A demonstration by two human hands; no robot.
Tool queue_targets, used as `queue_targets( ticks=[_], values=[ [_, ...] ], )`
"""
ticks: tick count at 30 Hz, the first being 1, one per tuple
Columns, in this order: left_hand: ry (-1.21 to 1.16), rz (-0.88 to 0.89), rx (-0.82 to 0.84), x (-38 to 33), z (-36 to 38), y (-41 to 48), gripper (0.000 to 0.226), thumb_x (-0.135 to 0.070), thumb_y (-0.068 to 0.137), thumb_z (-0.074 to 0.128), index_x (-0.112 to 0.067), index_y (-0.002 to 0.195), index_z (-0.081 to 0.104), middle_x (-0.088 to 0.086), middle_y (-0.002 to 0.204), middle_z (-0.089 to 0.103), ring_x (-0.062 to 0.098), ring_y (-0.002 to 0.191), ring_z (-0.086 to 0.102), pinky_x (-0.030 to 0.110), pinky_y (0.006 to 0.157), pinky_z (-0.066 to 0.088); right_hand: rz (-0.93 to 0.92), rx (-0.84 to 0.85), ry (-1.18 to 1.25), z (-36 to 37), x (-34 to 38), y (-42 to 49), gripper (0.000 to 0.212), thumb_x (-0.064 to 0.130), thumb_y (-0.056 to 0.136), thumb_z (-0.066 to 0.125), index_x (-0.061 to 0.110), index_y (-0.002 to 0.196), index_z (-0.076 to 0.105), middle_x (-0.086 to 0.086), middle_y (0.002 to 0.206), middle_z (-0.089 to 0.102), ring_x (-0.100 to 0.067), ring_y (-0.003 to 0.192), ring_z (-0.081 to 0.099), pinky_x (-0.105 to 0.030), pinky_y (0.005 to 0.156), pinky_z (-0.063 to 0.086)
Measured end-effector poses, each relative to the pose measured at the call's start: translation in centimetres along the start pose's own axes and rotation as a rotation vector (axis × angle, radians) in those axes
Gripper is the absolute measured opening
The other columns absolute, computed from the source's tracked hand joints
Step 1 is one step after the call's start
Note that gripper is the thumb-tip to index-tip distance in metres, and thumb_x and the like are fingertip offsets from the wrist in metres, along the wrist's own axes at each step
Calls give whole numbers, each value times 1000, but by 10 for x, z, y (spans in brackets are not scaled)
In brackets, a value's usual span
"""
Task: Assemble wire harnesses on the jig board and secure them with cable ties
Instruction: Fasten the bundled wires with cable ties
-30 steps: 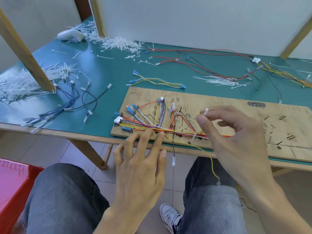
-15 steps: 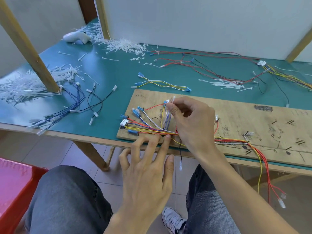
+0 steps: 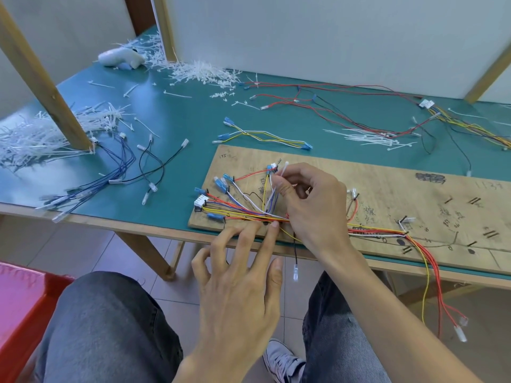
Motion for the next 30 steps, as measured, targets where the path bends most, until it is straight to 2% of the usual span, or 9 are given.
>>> queue_targets(
  ticks=[4,7,11,16,22,25,27,30],
  values=[
    [-11,-17,3,0,2,-2,50,-43,106,43,-35,155,44,-6,154,38,27,144,36,50,103,32,-80,-24,-29,-1,6,-4,3,20,97,77,18,95,75,11,83,75,-2,61,53,-10,61,35],
    [-10,-19,13,-1,4,-3,51,-43,106,42,-34,156,43,-5,154,38,28,144,34,51,104,32,-116,27,-84,5,9,-6,5,20,98,75,19,95,71,8,85,75,3,65,57,-9,62,36],
    [-10,-11,9,-1,4,-3,52,-44,107,40,-32,157,42,-4,155,38,29,145,33,52,105,32,-134,108,-112,10,10,-7,10,16,98,75,23,104,70,8,87,72,5,68,56,-9,62,36],
    [-18,-6,2,-2,6,-4,53,-44,107,40,-30,158,40,-2,156,36,29,146,31,51,107,32,-119,105,-138,7,10,-6,17,13,97,75,22,110,70,10,92,71,3,68,51,-16,67,34],
    [-24,-6,6,-2,7,-4,53,-44,107,38,-28,158,41,-2,159,34,29,149,29,50,109,31,-154,187,-212,18,15,-12,17,17,93,79,23,107,71,20,89,70,4,74,43,-30,75,39],
    [-35,-8,2,-2,7,-4,52,-45,108,38,-28,157,43,-2,159,34,28,149,28,50,108,32,-135,201,-190,17,14,-12,17,19,91,81,28,102,70,21,86,70,4,74,45,-31,75,43],
    [-51,-3,-7,-2,6,-3,51,-45,108,38,-28,156,44,-2,158,35,28,148,29,49,108,31,-109,194,-155,15,13,-12,18,20,90,82,32,95,68,20,82,69,-2,74,50,-34,72,48],
    [-75,11,-11,0,3,-1,49,-45,108,39,-29,154,47,-6,157,36,26,145,31,48,105,33,-79,182,-167,13,11,-13,13,28,92,80,35,91,69,19,82,61,-7,78,53,-31,72,46]
  ],
)
Point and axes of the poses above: each hand's wrist, its own y-axis towards the middle knuckle, its own z-axis out of the palm, x = y × z, the point moved 9 cm from there along y, towards the middle knuckle
